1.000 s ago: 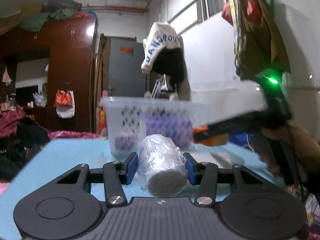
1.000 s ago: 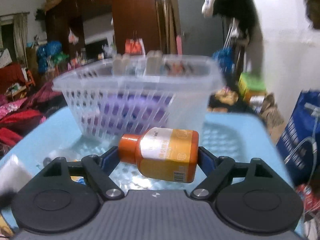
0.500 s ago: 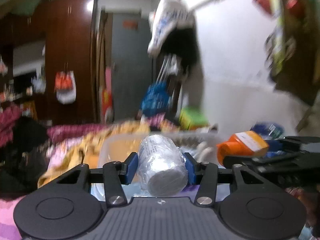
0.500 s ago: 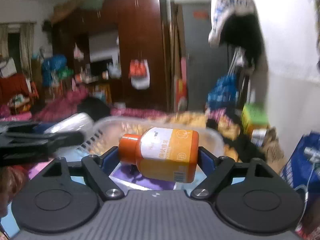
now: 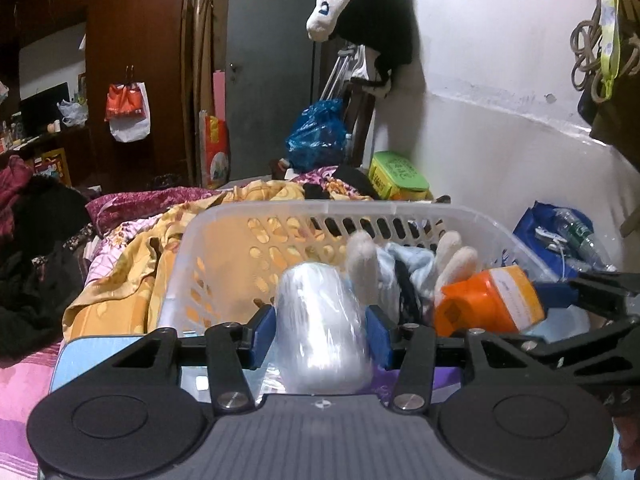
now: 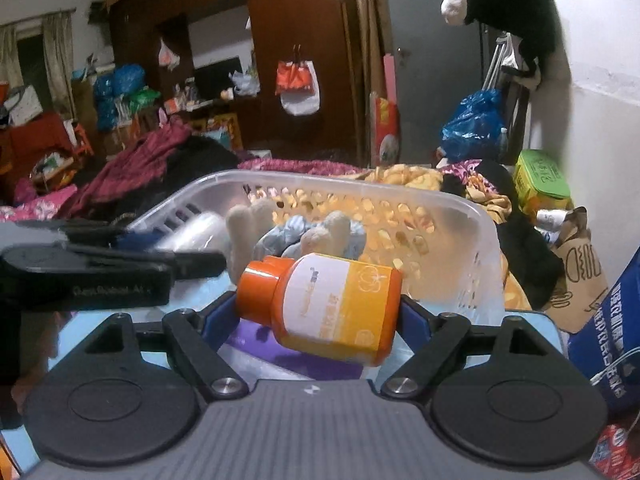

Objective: Organize objects
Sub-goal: 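Carry the white roll and orange bottle into the bed basket and open both tools, then move both tools back over the table to the white-and-orange medicine box, then close the left tool on the medicine box while the right tool grips its other end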

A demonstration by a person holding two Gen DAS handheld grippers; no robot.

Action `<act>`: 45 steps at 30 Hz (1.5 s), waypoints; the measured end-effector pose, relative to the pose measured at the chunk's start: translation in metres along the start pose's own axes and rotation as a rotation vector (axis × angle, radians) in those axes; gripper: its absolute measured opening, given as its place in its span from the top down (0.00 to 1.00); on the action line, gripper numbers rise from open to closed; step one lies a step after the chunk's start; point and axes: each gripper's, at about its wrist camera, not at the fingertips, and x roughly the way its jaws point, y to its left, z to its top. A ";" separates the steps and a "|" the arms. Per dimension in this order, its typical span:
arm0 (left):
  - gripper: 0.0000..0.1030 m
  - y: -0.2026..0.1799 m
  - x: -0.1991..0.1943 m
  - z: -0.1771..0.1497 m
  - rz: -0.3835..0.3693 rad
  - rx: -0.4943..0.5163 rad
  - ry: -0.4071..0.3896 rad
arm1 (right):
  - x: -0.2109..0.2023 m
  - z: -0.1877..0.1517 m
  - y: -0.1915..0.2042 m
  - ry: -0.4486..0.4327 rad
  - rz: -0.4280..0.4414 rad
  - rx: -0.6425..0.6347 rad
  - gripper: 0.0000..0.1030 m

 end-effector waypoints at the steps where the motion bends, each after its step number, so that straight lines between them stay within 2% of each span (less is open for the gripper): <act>1: 0.48 0.001 -0.001 -0.001 -0.004 -0.002 -0.009 | 0.000 0.001 -0.001 0.000 0.003 0.002 0.17; 2: 0.47 0.001 -0.001 0.000 -0.013 -0.001 -0.018 | -0.002 0.001 0.000 0.001 0.004 0.003 0.17; 5: 0.31 0.000 -0.010 -0.001 -0.014 0.000 -0.049 | -0.012 0.003 0.004 -0.028 -0.009 -0.007 0.13; 8: 0.30 -0.004 -0.034 -0.006 0.018 0.019 -0.131 | -0.035 0.003 0.005 -0.111 -0.011 -0.013 0.04; 10: 0.25 -0.006 -0.059 -0.015 0.007 0.025 -0.186 | -0.061 -0.009 0.004 -0.188 -0.001 -0.022 0.00; 12: 0.17 -0.008 -0.087 -0.037 -0.031 0.039 -0.237 | -0.089 -0.034 -0.001 -0.264 0.016 -0.012 0.00; 16: 0.17 -0.009 -0.128 -0.110 -0.115 0.048 -0.296 | -0.122 -0.111 -0.015 -0.381 0.073 0.026 0.00; 19: 0.17 -0.011 -0.133 -0.163 -0.168 0.044 -0.287 | -0.120 -0.167 -0.018 -0.363 0.098 0.034 0.00; 22: 0.17 -0.016 -0.122 -0.192 -0.210 0.073 -0.269 | -0.107 -0.195 -0.013 -0.316 0.145 0.015 0.00; 25: 0.19 -0.022 -0.110 -0.201 -0.219 0.124 -0.266 | -0.096 -0.200 -0.002 -0.326 0.125 -0.073 0.00; 27: 0.28 -0.025 -0.106 -0.204 -0.247 0.143 -0.268 | -0.090 -0.200 0.001 -0.318 0.132 -0.107 0.03; 30: 0.37 -0.029 -0.104 -0.211 -0.265 0.188 -0.262 | -0.083 -0.203 0.007 -0.283 0.168 -0.143 0.14; 34: 0.41 -0.035 -0.100 -0.217 -0.271 0.226 -0.258 | -0.077 -0.214 0.011 -0.268 0.169 -0.187 0.22; 36: 0.45 -0.040 -0.097 -0.220 -0.273 0.246 -0.253 | -0.077 -0.216 0.010 -0.271 0.167 -0.191 0.23; 45: 0.51 -0.047 -0.102 -0.230 -0.235 0.287 -0.299 | -0.080 -0.223 0.003 -0.290 0.144 -0.189 0.41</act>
